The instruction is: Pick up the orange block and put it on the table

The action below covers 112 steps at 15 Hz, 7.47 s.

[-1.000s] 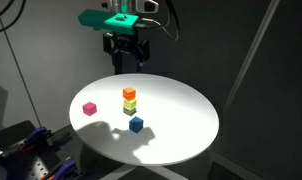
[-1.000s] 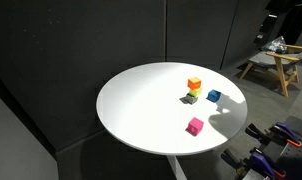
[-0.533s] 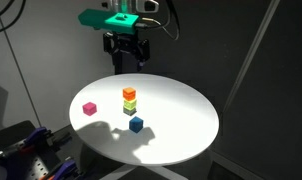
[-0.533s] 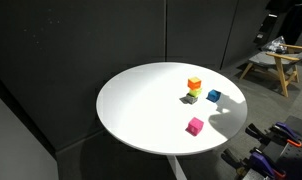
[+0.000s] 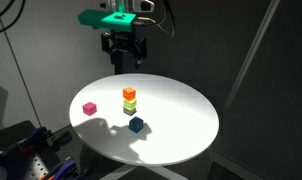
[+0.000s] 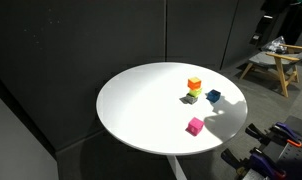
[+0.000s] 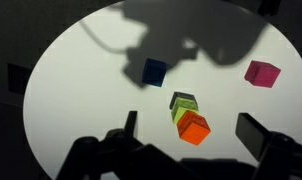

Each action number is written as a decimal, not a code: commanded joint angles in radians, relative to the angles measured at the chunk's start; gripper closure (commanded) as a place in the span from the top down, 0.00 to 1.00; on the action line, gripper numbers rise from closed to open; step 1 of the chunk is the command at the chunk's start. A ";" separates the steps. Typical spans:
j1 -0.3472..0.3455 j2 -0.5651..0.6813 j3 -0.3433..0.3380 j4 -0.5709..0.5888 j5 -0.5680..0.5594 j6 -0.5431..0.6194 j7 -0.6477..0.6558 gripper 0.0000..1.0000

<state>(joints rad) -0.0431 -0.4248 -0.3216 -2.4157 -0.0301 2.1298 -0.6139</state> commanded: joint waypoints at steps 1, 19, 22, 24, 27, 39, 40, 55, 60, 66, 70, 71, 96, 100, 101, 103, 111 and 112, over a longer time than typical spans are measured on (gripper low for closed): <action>-0.018 0.011 0.052 -0.009 -0.013 0.047 0.042 1.00; -0.019 0.205 0.227 0.021 -0.015 0.203 0.544 1.00; -0.013 0.265 0.245 0.048 -0.017 0.207 0.569 1.00; -0.009 0.312 0.257 0.080 -0.017 0.205 0.580 1.00; -0.002 0.388 0.273 0.146 -0.020 0.198 0.598 1.00; 0.037 0.605 0.292 0.327 -0.029 0.192 0.671 1.00; 0.039 0.616 0.292 0.334 -0.030 0.192 0.672 1.00; 0.045 0.637 0.294 0.331 -0.013 0.205 0.659 1.00; 0.057 0.663 0.288 0.340 -0.033 0.220 0.716 1.00; 0.070 0.706 0.285 0.370 -0.036 0.240 0.779 1.00; 0.070 0.753 0.284 0.414 -0.030 0.228 0.777 1.00; 0.070 0.763 0.283 0.425 -0.031 0.227 0.776 1.00; 0.071 0.848 0.262 0.444 -0.031 0.236 0.767 0.66; 0.074 0.840 0.264 0.446 -0.031 0.228 0.765 0.33; 0.075 0.834 0.265 0.445 -0.031 0.226 0.764 0.32; 0.077 0.820 0.266 0.443 -0.031 0.220 0.761 0.30; 0.094 0.741 0.285 0.439 -0.043 0.184 0.724 0.30; 0.096 0.734 0.292 0.440 -0.043 0.181 0.710 0.30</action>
<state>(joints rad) 0.0487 0.3485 -0.0465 -1.9784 -0.0480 2.3475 0.1257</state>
